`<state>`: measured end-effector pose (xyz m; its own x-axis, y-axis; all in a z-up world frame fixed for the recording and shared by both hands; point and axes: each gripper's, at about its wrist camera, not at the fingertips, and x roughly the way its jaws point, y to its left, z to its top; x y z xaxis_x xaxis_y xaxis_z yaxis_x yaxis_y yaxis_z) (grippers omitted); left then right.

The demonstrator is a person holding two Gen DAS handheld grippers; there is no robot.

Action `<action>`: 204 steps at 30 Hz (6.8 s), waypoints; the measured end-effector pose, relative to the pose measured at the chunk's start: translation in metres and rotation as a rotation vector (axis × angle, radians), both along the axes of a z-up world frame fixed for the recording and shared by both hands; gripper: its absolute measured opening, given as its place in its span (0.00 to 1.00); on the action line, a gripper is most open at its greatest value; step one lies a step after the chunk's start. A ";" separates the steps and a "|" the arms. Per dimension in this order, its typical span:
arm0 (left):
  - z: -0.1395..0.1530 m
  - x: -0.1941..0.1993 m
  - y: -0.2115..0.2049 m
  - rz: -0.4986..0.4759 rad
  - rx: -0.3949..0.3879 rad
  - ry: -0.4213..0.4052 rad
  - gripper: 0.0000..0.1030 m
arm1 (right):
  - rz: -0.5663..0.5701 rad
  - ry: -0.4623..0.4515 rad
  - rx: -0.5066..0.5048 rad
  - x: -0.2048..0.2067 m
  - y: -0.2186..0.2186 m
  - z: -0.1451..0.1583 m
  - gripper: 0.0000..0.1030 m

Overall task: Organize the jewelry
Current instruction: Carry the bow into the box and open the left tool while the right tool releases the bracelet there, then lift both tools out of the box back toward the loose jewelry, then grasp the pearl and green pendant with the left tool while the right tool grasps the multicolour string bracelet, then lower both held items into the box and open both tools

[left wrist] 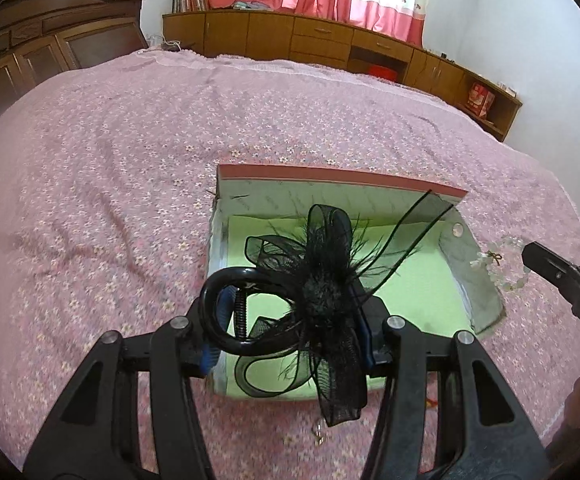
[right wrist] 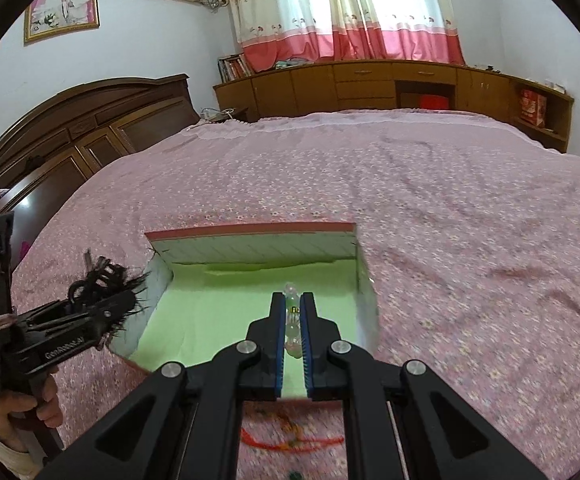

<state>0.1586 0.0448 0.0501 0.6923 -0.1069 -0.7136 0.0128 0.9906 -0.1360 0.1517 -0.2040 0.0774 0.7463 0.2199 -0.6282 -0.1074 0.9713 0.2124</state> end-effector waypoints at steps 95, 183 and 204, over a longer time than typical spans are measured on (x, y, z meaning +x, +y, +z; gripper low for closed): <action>0.015 -0.057 -0.017 -0.115 -0.039 0.025 0.60 | -0.051 0.039 0.094 -0.052 -0.028 -0.010 0.40; -0.018 -0.094 -0.019 -0.197 -0.080 0.067 0.03 | 0.038 0.293 0.067 -0.039 0.005 -0.115 0.15; -0.003 -0.098 -0.011 -0.164 -0.070 0.013 0.03 | 0.019 0.119 0.060 -0.075 -0.003 -0.050 0.07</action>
<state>0.0601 0.0339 0.0469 0.6522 -0.2672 -0.7094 0.1711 0.9635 -0.2057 0.0766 -0.2070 0.0273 0.6629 0.2728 -0.6972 -0.0962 0.9546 0.2821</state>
